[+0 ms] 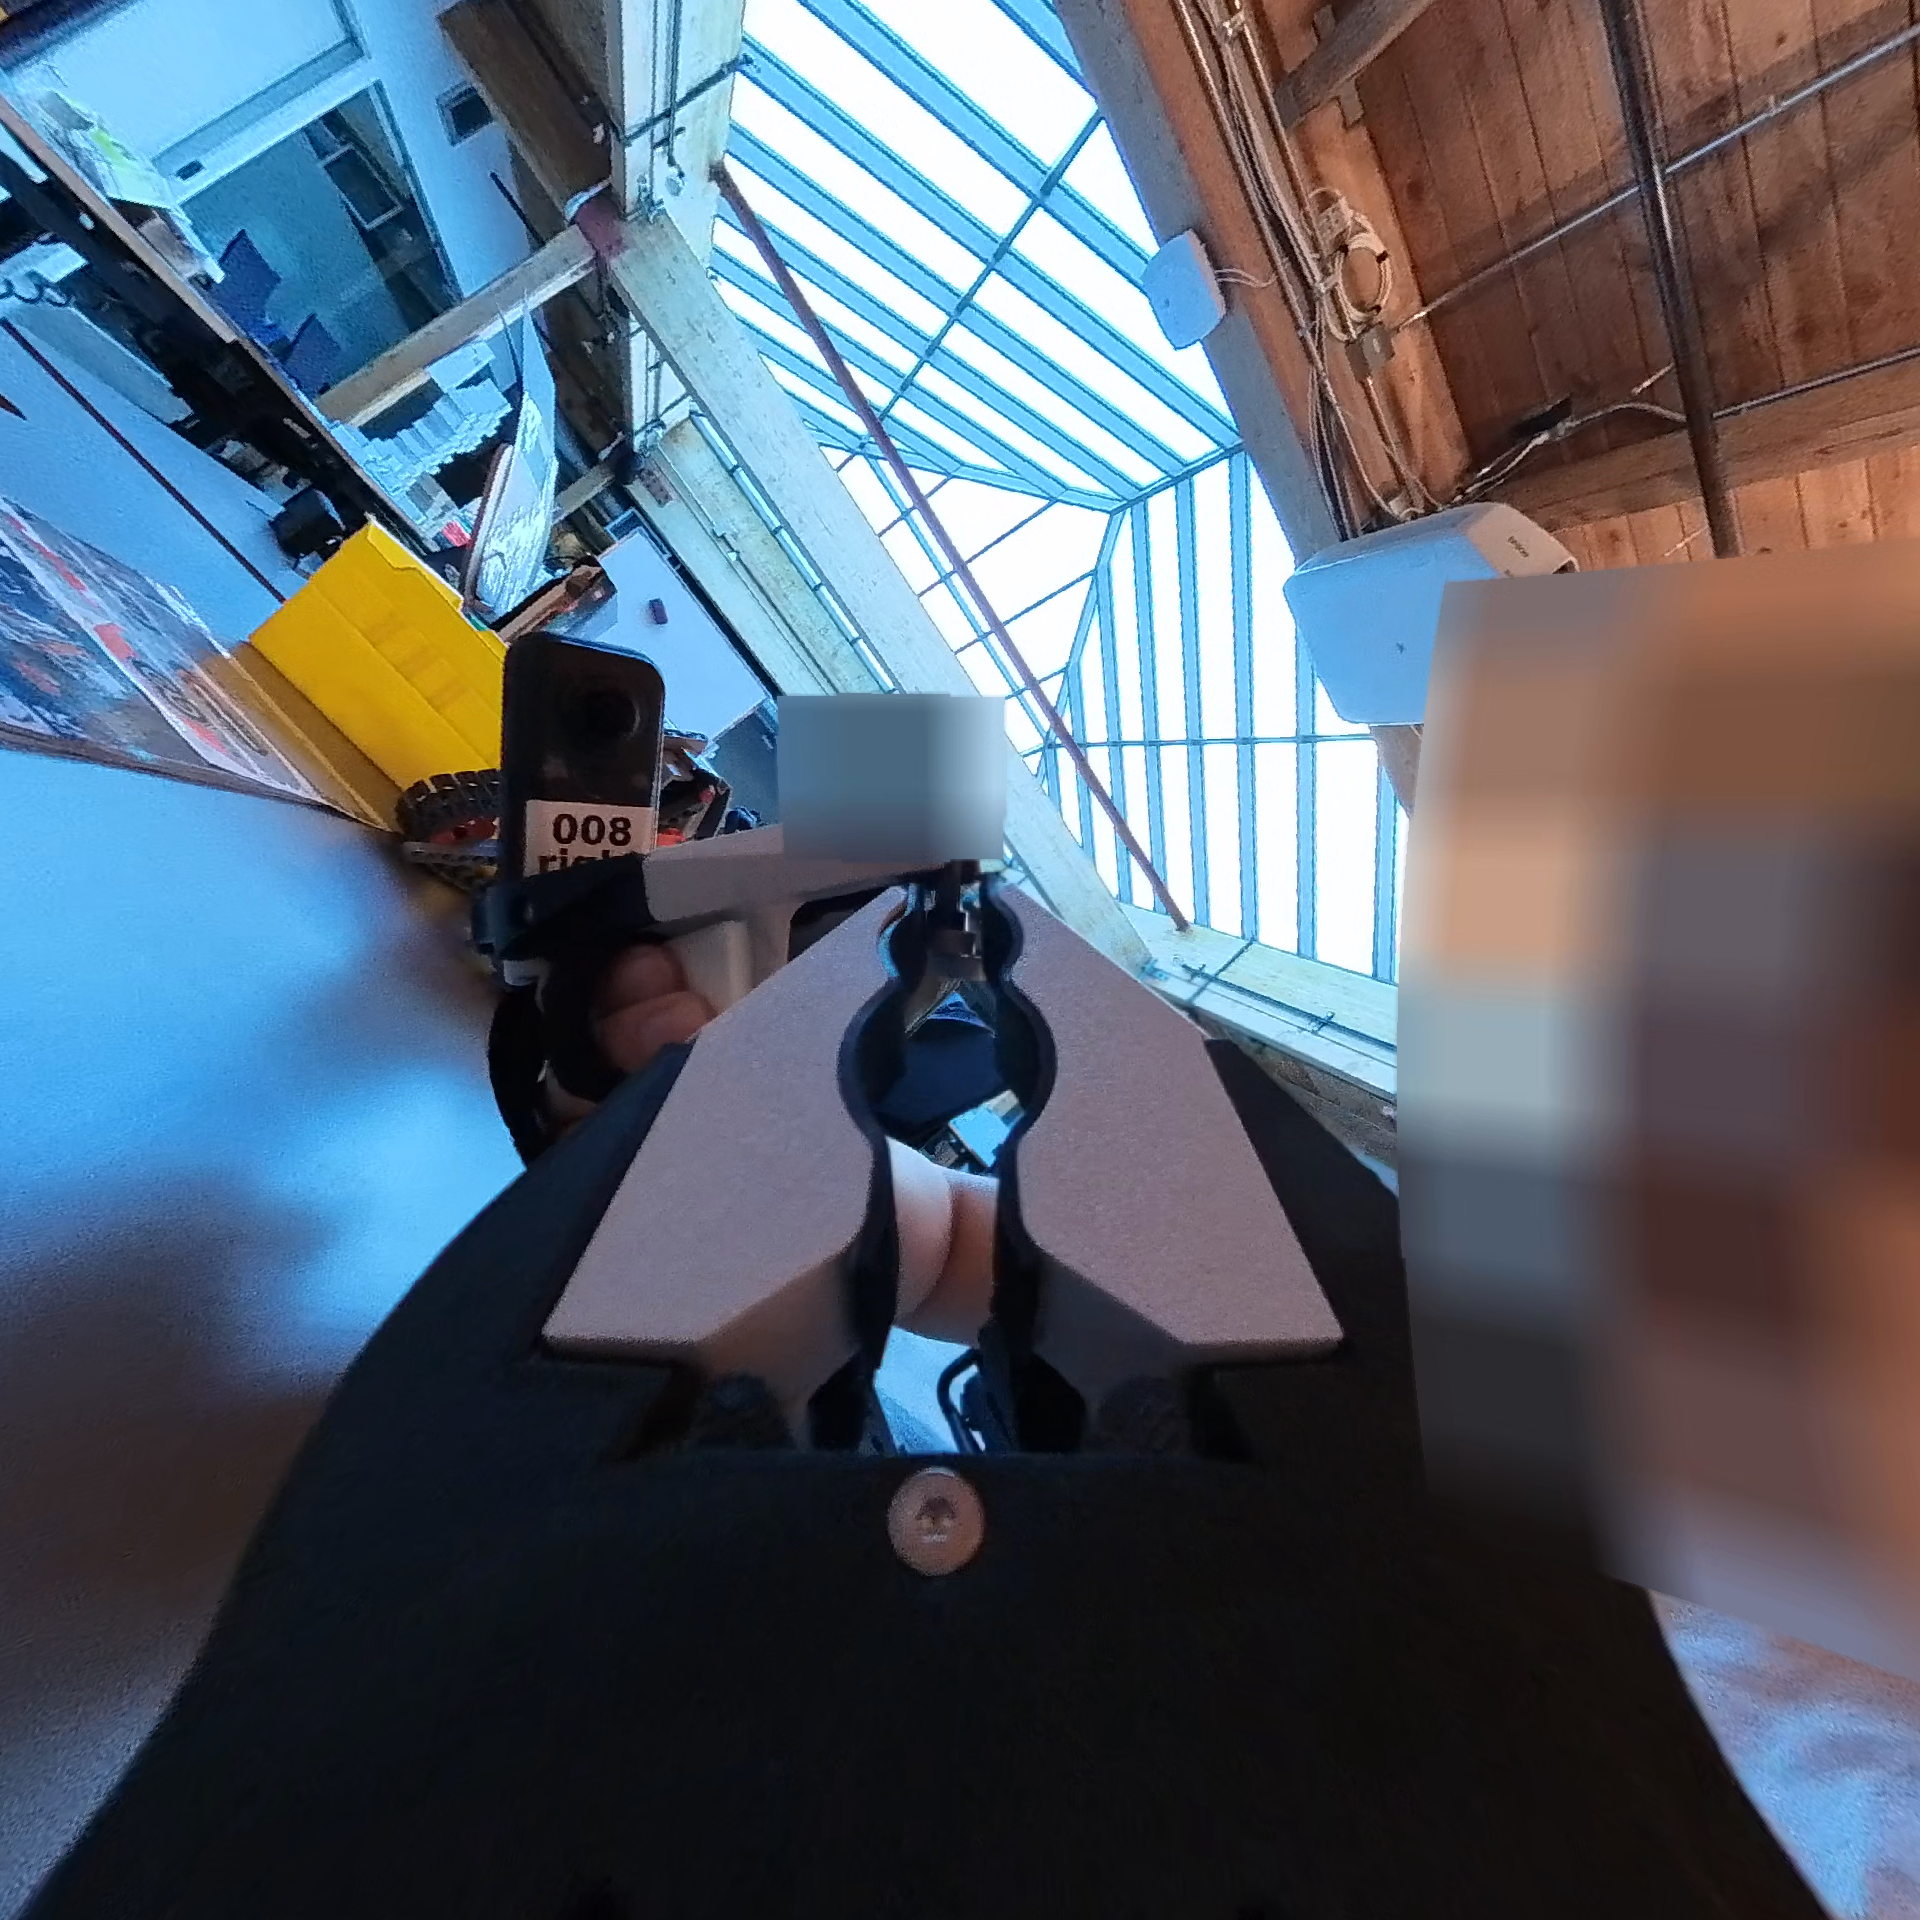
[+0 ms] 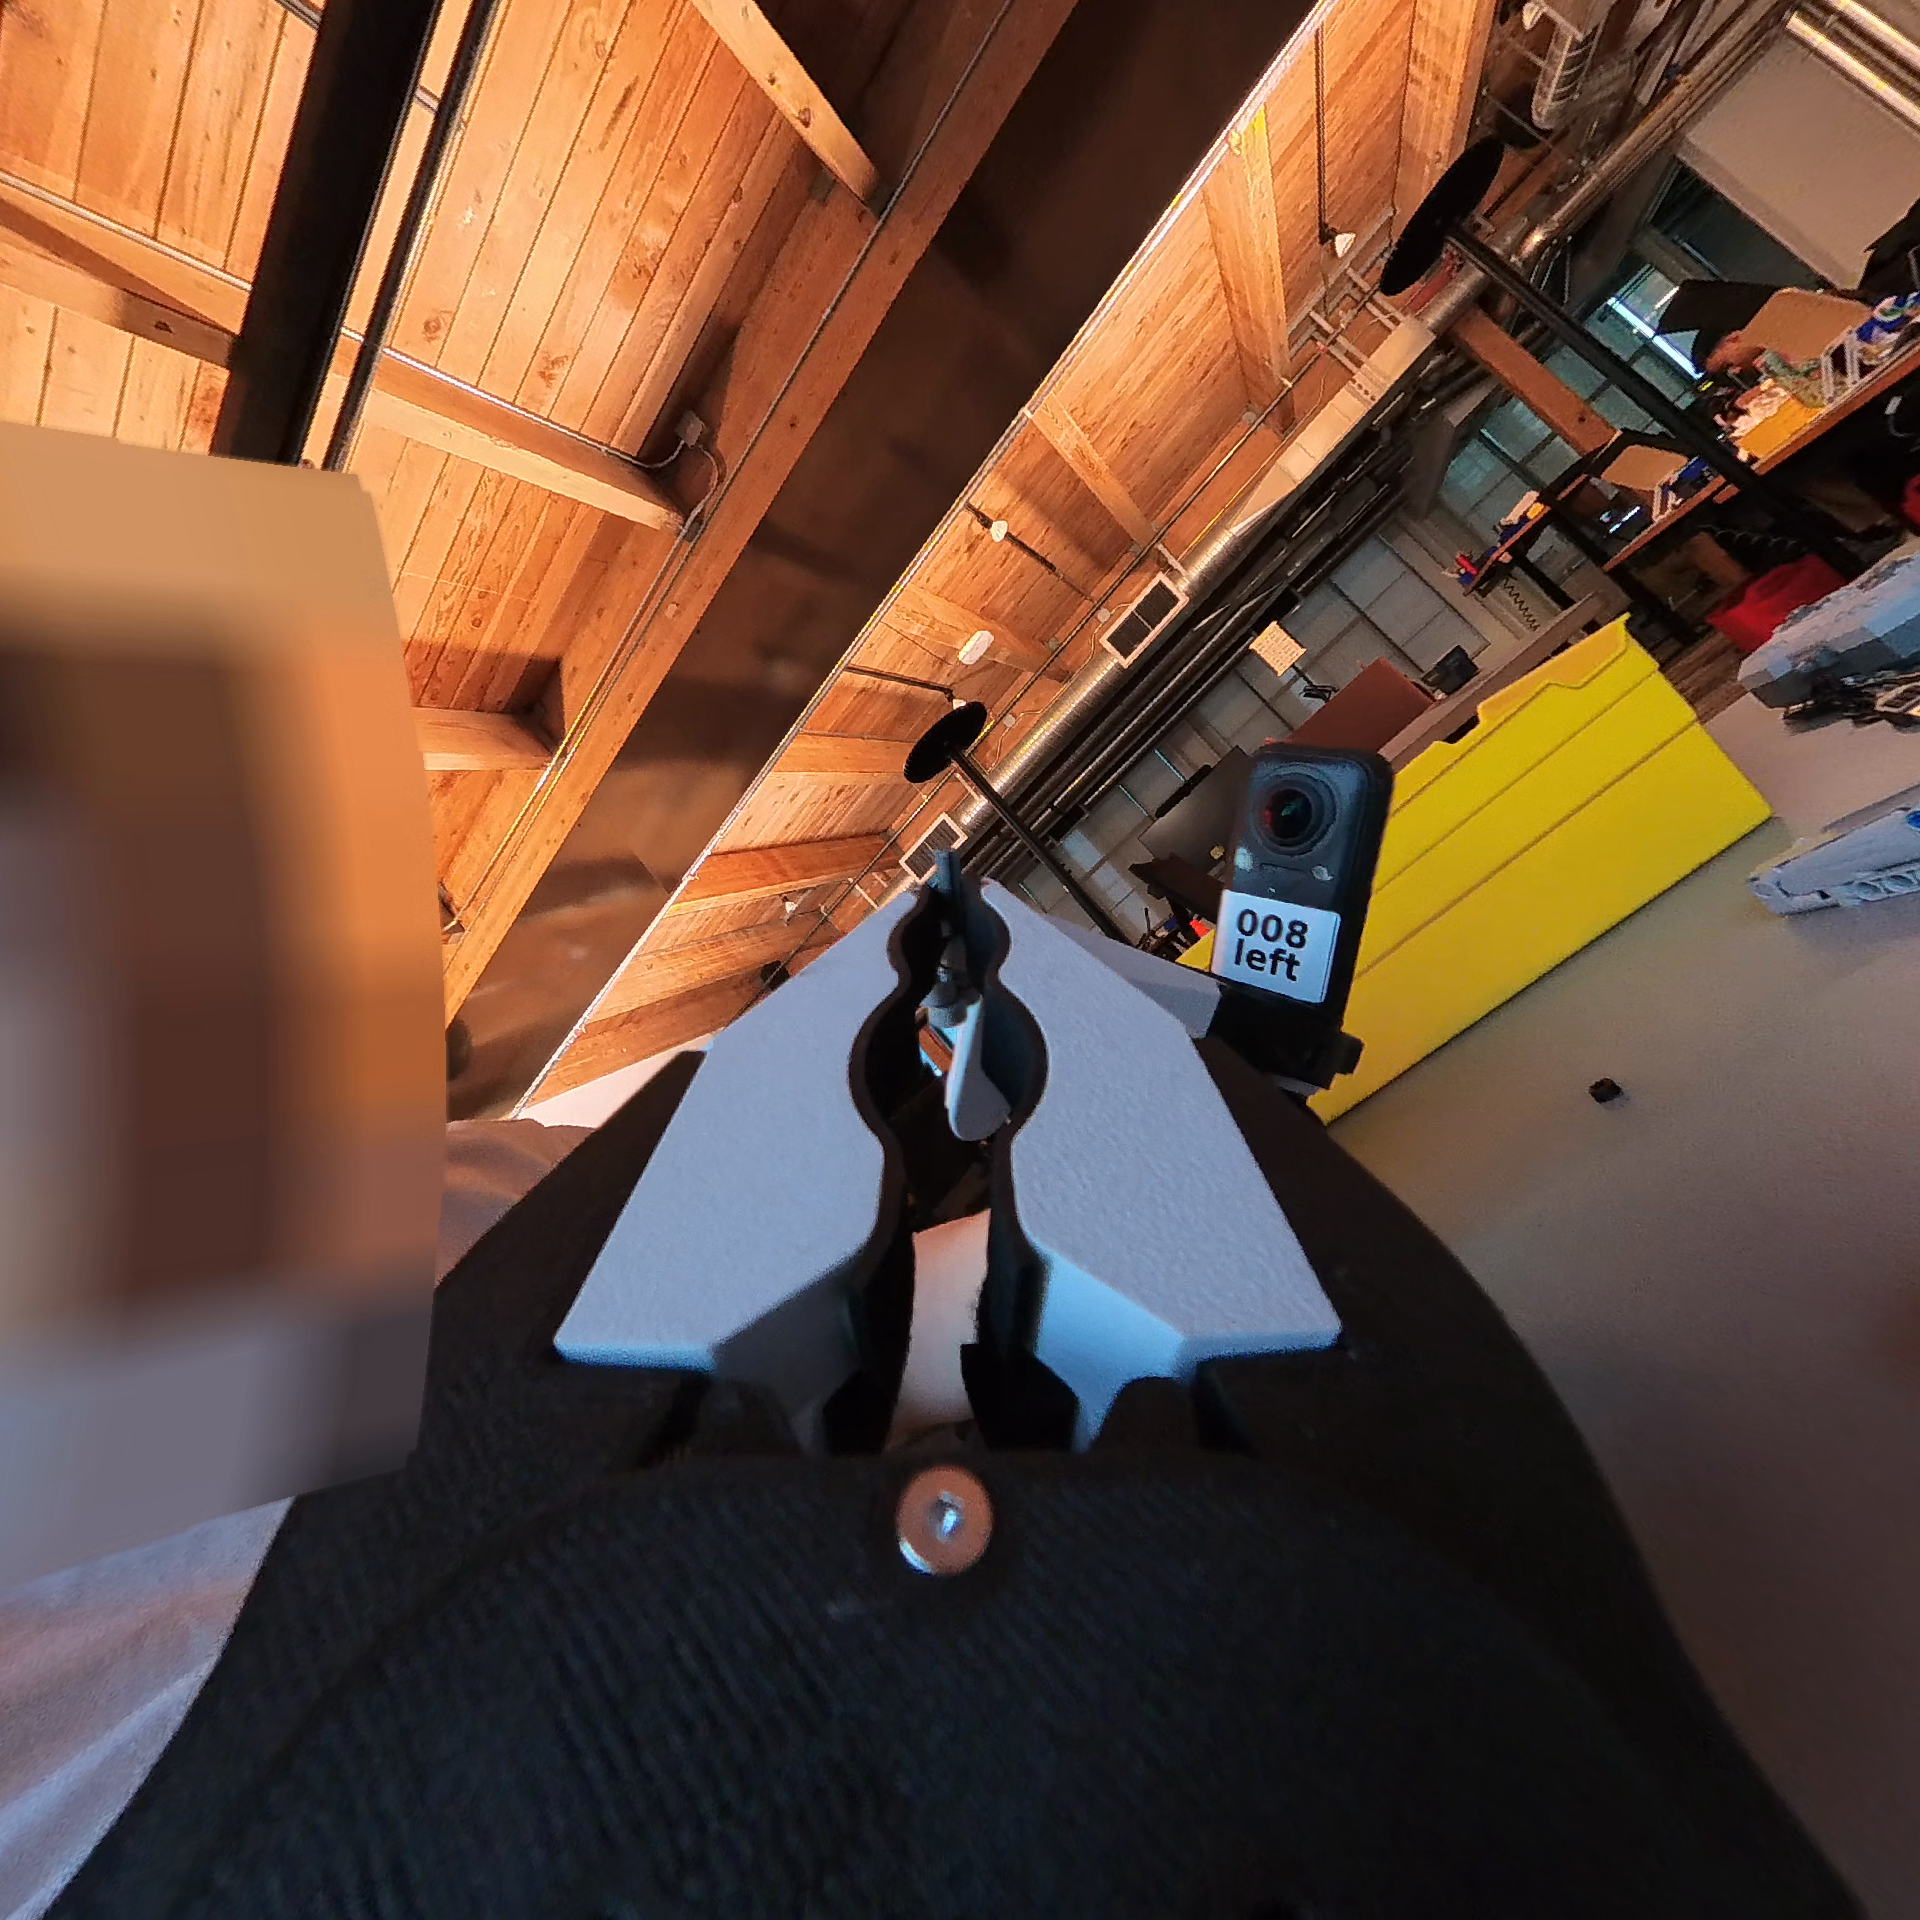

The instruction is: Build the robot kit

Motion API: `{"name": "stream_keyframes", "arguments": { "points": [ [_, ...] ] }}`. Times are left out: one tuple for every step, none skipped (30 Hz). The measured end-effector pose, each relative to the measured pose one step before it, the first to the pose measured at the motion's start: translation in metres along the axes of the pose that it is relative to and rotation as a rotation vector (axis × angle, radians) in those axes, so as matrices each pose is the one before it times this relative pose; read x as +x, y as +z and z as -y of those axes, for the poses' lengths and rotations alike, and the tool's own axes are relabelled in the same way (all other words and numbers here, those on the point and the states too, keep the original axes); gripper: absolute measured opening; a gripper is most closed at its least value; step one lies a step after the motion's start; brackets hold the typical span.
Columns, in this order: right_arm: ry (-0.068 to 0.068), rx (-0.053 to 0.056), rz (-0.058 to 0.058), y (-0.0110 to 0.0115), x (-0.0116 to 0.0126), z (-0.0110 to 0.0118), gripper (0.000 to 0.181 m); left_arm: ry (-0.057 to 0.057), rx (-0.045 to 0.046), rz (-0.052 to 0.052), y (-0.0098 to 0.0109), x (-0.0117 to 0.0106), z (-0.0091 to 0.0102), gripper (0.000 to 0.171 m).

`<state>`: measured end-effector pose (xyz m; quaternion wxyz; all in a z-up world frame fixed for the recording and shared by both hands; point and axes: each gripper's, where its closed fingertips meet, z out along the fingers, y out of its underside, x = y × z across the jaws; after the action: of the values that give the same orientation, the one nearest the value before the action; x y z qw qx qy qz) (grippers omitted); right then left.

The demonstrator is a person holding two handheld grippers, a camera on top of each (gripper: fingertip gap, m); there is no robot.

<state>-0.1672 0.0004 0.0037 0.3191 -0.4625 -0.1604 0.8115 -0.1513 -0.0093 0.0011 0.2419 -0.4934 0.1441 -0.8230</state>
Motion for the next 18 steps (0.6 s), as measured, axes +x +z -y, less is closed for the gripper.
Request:
{"name": "stream_keyframes", "arguments": {
  "points": [
    [0.0014,0.0022,-0.0051,-0.00009,0.00078,0.00018,0.002,0.0037,-0.00077,0.0057,-0.00036,-0.00059,0.00008,0.007],
    [0.0018,0.0004,-0.0054,-0.00026,0.00099,0.00002,0.002,0.0014,-0.00037,0.0062,-0.00047,-0.00064,0.00028,0.006],
    [0.0022,-0.0021,-0.0033,-0.00033,0.0006,-0.00015,0.002,0.0023,-0.0016,0.0061,-0.00047,-0.00067,0.0,0.006],
    [-0.0005,-0.0034,-0.0027,-0.00003,0.00022,-0.00018,0.002,0.0033,-0.00255,0.0048,-0.00036,-0.00034,-0.00023,0.006],
    [-0.0035,-0.002,-0.0052,-0.00002,0.00031,-0.0001,0.002,0.0039,-0.00215,0.0049,-0.00024,-0.00031,0.00001,0.006],
    [-0.0035,-0.0015,-0.0053,-0.00013,0.00043,0.00003,0.002,0.0043,-0.00226,0.0059,-0.0003,-0.00026,-0.00009,0.005],
    [0.0001,-0.0022,-0.004,-0.00005,0.00019,-0.00012,0.002,0.0043,-0.00376,0.0052,-0.00018,-0.00027,-0.00013,0.005],
    [0.0036,-0.0025,-0.005,-0.00007,0.00051,-0.00002,0.003,0.0026,-0.00492,0.004,-0.00036,-0.00001,-0.00019,0.004],
    [0.0051,-0.0047,-0.0066,-0.0002,0.00083,-0.00009,0.003,-0.0007,-0.00516,0.0056,-0.00037,-0.00058,-0.00014,0.004],
    [0.0047,-0.0076,-0.0082,-0.00005,0.00087,-0.00035,0.003,-0.0031,-0.00553,0.0058,-0.00062,-0.00075,-0.00015,0.004],
    [0.0012,-0.0106,-0.0053,-0.00003,0.00037,-0.00048,0.003,-0.0041,-0.00742,0.0042,-0.00062,-0.00041,-0.00039,0.004],
    [-0.0057,0.0009,0.0009,-0.00042,-0.00108,0.00172,0.005,-0.002,-0.01026,0.0031,-0.00061,-0.0001,-0.00082,0.004],
    [-0.0034,0.0146,-0.0015,-0.00139,-0.00105,0.0047,0.008,0.0005,-0.01151,0.0069,-0.00063,-0.00048,-0.00114,0.004],
    [-0.0017,0.013,-0.0002,-0.0021,-0.00146,0.00508,0.01,0.0019,-0.01135,0.0114,-0.0005,-0.001,-0.00134,0.004],
    [-0.0088,-0.0062,-0.0075,-0.00224,-0.00026,0.00302,0.01,0.001,-0.01022,0.0104,-0.00069,-0.001,-0.00107,0.004],
    [-0.0196,-0.0317,-0.0259,-0.00224,0.00222,-0.00036,0.01,-0.002,-0.01141,0.0078,-0.0006,-0.00065,-0.00103,0.004],
    [-0.0379,-0.0454,-0.0235,-0.00189,0.0013,-0.00255,0.01,-0.0044,-0.01503,0.009,-0.00057,-0.00103,-0.00154,0.004],
    [-0.0434,-0.0519,-0.0224,-0.00128,0.00097,-0.00413,0.01,-0.0033,-0.01859,0.0124,-0.00062,-0.00149,-0.00209,0.004]
  ]
}}
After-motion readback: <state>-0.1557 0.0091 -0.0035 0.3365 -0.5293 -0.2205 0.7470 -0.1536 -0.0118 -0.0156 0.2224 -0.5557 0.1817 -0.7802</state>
